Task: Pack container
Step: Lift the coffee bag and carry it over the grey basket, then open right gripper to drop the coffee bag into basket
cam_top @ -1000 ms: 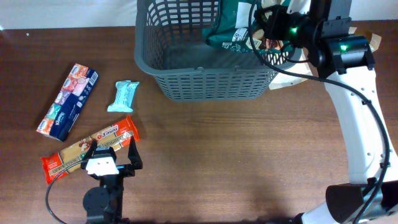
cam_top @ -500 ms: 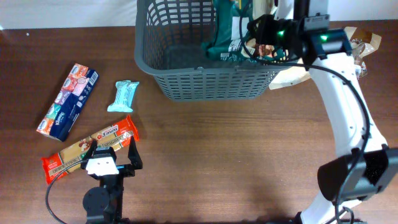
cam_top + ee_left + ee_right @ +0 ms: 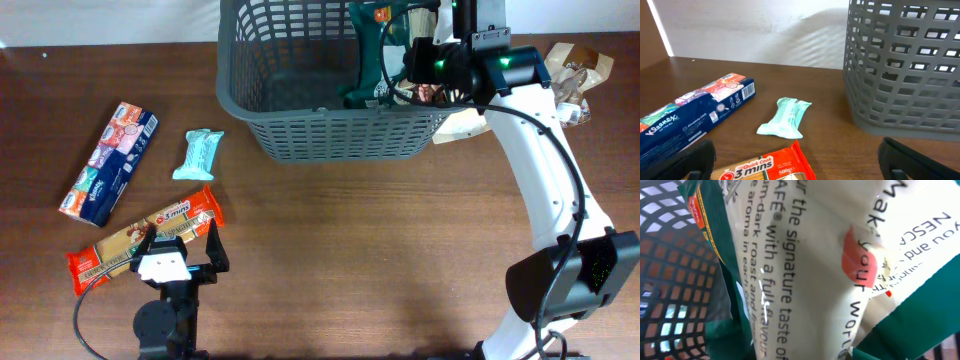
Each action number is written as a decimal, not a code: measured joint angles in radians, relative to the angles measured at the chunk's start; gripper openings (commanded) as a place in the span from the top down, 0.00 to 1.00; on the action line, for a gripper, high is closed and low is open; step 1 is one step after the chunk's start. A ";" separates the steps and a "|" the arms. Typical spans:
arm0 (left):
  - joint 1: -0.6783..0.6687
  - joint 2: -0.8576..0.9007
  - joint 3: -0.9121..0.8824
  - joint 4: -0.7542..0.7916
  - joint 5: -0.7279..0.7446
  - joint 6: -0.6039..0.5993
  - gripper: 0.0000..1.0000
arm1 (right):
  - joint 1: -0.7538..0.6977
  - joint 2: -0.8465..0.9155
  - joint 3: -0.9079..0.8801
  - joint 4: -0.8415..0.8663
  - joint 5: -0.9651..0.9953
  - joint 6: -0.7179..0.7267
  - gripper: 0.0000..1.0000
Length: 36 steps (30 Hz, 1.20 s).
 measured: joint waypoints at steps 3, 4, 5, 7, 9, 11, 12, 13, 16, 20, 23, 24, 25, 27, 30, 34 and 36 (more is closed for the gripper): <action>0.000 0.000 0.000 0.000 0.000 0.000 0.01 | 0.000 0.000 0.000 0.000 0.007 0.000 0.97; 0.000 0.000 0.000 0.000 0.000 0.000 0.01 | 0.000 0.000 0.000 0.000 0.009 0.000 0.96; 0.000 0.000 0.000 0.000 0.000 0.000 0.01 | 0.000 0.000 0.000 0.000 0.009 0.000 0.91; 0.000 0.000 0.000 0.000 0.000 0.000 0.01 | 0.000 0.000 0.000 0.000 0.009 0.000 0.85; 0.000 0.000 0.000 0.000 0.000 0.000 0.01 | 0.000 0.000 0.000 0.000 0.009 0.000 0.76; 0.000 0.000 0.000 0.000 0.000 0.000 0.01 | 0.000 0.000 0.000 0.000 0.010 -0.004 0.69; 0.000 0.000 0.000 0.000 0.000 0.000 0.01 | 0.000 0.000 0.000 0.000 0.011 0.000 0.64; 0.000 0.000 0.000 0.000 0.000 0.000 0.01 | 0.000 0.000 0.000 0.002 0.013 -0.003 0.64; 0.000 0.000 0.000 0.000 0.000 0.000 0.01 | 0.000 0.000 0.014 0.016 0.013 -0.003 0.59; 0.000 0.000 0.000 0.000 0.000 0.000 0.01 | 0.000 -0.002 0.032 0.022 0.013 -0.003 0.56; 0.000 0.000 0.000 0.000 0.000 0.000 0.01 | 0.000 -0.003 0.032 0.020 0.013 -0.004 0.54; 0.000 0.000 0.000 0.000 0.000 0.000 0.01 | 0.000 -0.003 0.032 0.019 0.013 -0.004 0.50; 0.000 0.000 0.000 0.000 0.000 0.000 0.01 | 0.000 -0.003 0.034 0.019 0.013 -0.003 0.46; 0.000 0.000 0.000 0.000 0.000 0.000 0.01 | 0.000 -0.003 0.049 0.007 0.016 -0.008 0.38; 0.000 0.000 0.000 0.000 0.000 0.000 0.01 | -0.005 -0.003 0.127 -0.044 0.051 -0.008 0.26; 0.000 0.000 0.000 0.000 0.000 0.000 0.01 | -0.037 -0.004 0.306 -0.140 0.146 -0.013 0.00; 0.000 0.000 0.000 0.000 0.000 0.000 0.01 | -0.074 -0.006 0.396 -0.181 0.195 -0.017 0.01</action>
